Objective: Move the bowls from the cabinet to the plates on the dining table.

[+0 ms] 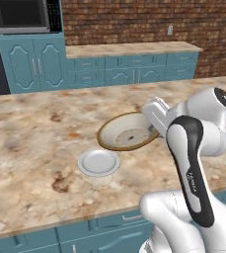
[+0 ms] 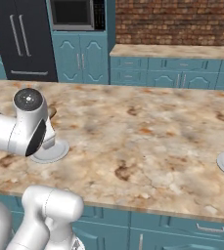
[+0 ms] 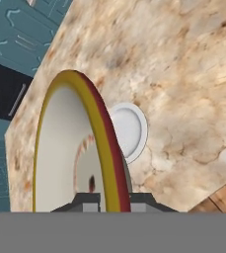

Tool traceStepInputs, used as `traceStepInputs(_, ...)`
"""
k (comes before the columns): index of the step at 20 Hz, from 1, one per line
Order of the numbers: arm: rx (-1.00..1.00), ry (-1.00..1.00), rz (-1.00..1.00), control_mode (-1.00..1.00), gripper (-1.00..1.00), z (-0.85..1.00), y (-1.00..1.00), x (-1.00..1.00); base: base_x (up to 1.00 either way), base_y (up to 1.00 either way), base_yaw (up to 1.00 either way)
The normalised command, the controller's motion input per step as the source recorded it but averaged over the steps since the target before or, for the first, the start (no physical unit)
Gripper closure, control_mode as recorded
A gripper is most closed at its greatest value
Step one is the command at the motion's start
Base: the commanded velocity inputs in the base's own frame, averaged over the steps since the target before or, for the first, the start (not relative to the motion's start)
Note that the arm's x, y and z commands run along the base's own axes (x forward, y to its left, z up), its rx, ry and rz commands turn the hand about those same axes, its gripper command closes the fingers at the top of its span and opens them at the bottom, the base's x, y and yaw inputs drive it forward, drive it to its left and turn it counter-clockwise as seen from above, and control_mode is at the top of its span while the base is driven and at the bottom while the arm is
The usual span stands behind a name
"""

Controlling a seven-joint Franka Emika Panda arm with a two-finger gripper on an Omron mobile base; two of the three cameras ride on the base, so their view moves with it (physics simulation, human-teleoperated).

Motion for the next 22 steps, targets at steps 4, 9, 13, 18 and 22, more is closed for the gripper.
traceStepInputs(4, 0.0, 0.0, 0.0, -1.0, 1.0, 0.0, 0.02, 0.31, 0.0, 0.0, 0.0)
traceStepInputs(9, 0.0, 0.06, 0.0, -1.0, 1.0, -0.14, 0.06, 0.28, 0.0, 0.0, 0.0)
traceStepInputs(13, 0.0, 0.1, 0.0, -1.0, 1.0, -0.46, 0.29, 0.12, 0.0, 0.0, 0.0)
traceStepInputs(18, 0.0, 0.05, 0.0, -1.0, 1.0, -0.37, 0.25, 0.15, 0.0, 0.0, 0.0)
traceStepInputs(22, 0.0, 0.04, 0.0, -1.0, 1.0, -0.46, 0.13, 0.24, 0.0, 0.0, 0.0)
